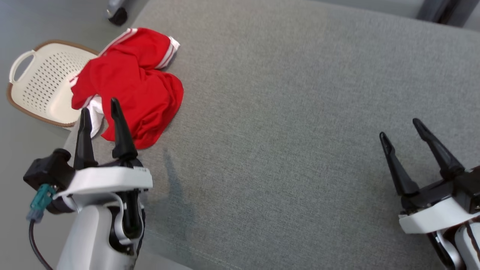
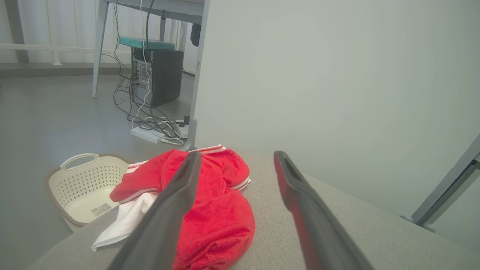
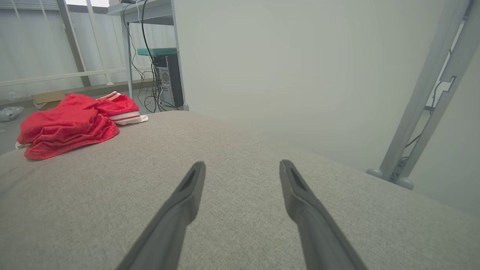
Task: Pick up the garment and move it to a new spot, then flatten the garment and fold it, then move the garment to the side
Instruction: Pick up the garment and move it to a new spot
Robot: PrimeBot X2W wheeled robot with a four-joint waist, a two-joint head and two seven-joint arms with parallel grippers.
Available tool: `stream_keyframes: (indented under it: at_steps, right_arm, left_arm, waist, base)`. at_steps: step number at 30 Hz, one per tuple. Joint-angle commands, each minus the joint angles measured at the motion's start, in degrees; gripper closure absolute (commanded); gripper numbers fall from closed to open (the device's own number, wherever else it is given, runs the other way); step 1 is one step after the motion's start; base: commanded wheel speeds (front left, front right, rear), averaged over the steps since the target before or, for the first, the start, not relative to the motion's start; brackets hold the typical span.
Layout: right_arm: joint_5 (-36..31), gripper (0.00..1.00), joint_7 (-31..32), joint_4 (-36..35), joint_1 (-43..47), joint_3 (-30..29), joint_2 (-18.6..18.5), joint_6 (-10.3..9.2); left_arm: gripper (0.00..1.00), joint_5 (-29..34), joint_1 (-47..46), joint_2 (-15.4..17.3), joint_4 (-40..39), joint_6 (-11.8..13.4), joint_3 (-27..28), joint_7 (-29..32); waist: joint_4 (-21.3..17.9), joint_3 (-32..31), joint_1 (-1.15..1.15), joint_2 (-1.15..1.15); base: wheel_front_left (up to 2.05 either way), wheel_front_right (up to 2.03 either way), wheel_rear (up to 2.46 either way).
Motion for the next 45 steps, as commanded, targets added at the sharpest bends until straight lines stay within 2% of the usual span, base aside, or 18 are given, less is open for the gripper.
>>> stream_keyframes:
  at_steps: [1,4,7,12,16,17,20,22,25,31,36,37,41,45]
  right_arm:
    - [-0.30,0.00,-0.06,-0.61,-1.30,0.20,-1.18,-0.01]
    - [-0.23,0.00,-0.05,-1.10,-2.59,0.53,-2.45,-0.01]
    - [-0.10,0.00,-0.06,-1.23,-3.64,0.75,-3.38,-0.01]
    - [0.30,0.00,-0.06,-1.18,-4.94,0.97,-4.00,-0.01]
    - [0.36,0.00,-0.06,-1.14,-5.80,1.29,-4.22,-0.01]
    - [0.36,0.00,-0.06,-1.14,-5.80,1.29,-4.22,-0.01]
    - [0.35,0.00,-0.06,-1.23,-6.40,1.61,-4.29,-0.01]
    - [0.39,0.00,-0.06,-1.43,-7.27,2.08,-4.33,-0.01]
    - [0.57,0.00,-0.06,-1.52,-7.91,2.42,-4.56,-0.01]
    - [0.62,0.00,-0.06,-1.67,-9.07,2.28,-4.10,-0.01]
    - [0.51,0.00,-0.06,-1.91,-9.18,1.80,-3.46,-0.01]
    - [0.52,0.00,-0.06,-1.91,-9.16,1.68,-3.34,-0.01]
    - [0.49,0.00,-0.06,-1.54,-9.55,1.47,-2.75,-0.01]
    - [0.12,0.00,-0.06,-1.36,-10.18,1.45,-1.36,-0.01]
  left_arm:
    - [0.00,-1.17,-2.56,0.16,1.61,0.59,0.40,-0.21]
    - [0.00,-1.50,-6.68,0.18,4.82,1.30,1.60,-0.22]
    - [0.00,-1.70,-10.34,0.18,9.47,3.16,3.02,-0.21]
    - [0.00,-2.88,-17.31,0.23,20.76,4.47,4.07,-0.21]
    - [0.00,-4.08,-24.14,0.20,32.65,3.12,4.09,-0.21]
    - [0.00,-4.08,-24.14,0.20,32.65,3.12,4.09,-0.21]
    - [0.00,-5.01,-29.59,1.12,40.89,1.53,4.40,1.28]
    - [0.00,-5.67,-33.92,1.60,48.18,0.19,3.85,4.90]
    - [0.00,-6.15,-37.66,2.85,54.54,-1.18,3.04,10.49]
    - [0.00,-6.66,-41.09,4.26,63.40,-4.09,1.64,19.51]
    - [0.00,-6.70,-41.47,4.51,65.40,-5.57,1.18,19.84]
    - [1.00,-6.80,-41.24,4.37,65.78,-6.10,1.00,20.38]
    - [1.00,-7.32,-39.64,3.67,66.89,-7.43,0.94,20.45]
    - [1.00,-7.93,-39.14,4.33,66.25,-8.03,1.98,13.94]
  waist:
    - [-0.66,3.75,0.00,0.00]
    - [-0.95,5.57,0.00,0.00]
    - [-1.29,6.88,0.00,0.00]
    - [-1.70,8.10,0.00,0.00]
    - [-2.01,9.02,0.00,0.00]
    - [-2.01,9.02,0.00,0.00]
    - [-2.27,9.85,0.00,0.00]
    - [-2.72,10.68,0.00,0.00]
    - [-3.32,11.36,0.00,0.00]
    - [-5.07,12.05,0.00,0.00]
    - [-6.06,12.24,0.00,0.00]
    - [-6.22,12.25,0.00,0.00]
    - [-6.86,11.91,0.00,0.00]
    - [-7.76,10.81,0.00,0.00]
  base:
    - [0.00,0.00,0.00]
    - [0.00,0.00,0.00]
    - [0.00,0.00,0.00]
    - [0.00,0.00,0.00]
    - [0.00,0.00,0.00]
    - [0.00,0.00,0.00]
    - [0.00,0.00,0.00]
    - [0.00,0.00,0.00]
    - [0.00,0.00,0.00]
    - [0.00,0.00,0.00]
    - [0.00,0.00,0.00]
    - [0.00,0.00,0.00]
    - [0.00,0.00,0.00]
    - [0.00,0.00,0.00]
